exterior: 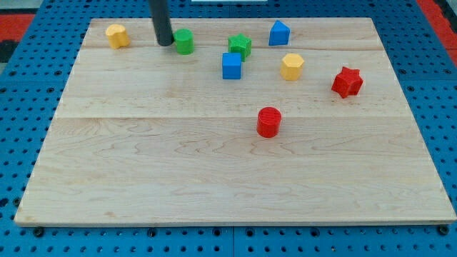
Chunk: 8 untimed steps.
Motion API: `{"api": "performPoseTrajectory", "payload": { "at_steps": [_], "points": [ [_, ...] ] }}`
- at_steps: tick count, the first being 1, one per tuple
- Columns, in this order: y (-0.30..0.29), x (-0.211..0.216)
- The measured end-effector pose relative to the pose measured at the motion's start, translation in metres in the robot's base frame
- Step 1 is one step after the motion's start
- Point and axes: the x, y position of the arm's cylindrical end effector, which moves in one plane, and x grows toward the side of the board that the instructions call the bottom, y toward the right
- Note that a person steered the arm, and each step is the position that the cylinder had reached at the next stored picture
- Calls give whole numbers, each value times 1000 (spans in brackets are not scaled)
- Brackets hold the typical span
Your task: Move the green circle to the left side of the blue cube
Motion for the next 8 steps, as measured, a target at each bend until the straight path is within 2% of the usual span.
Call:
{"api": "performPoseTrajectory", "payload": {
  "at_steps": [1, 4, 7, 8],
  "points": [
    [-14, -12],
    [-6, -13],
    [37, -21],
    [23, 92]
  ]
}}
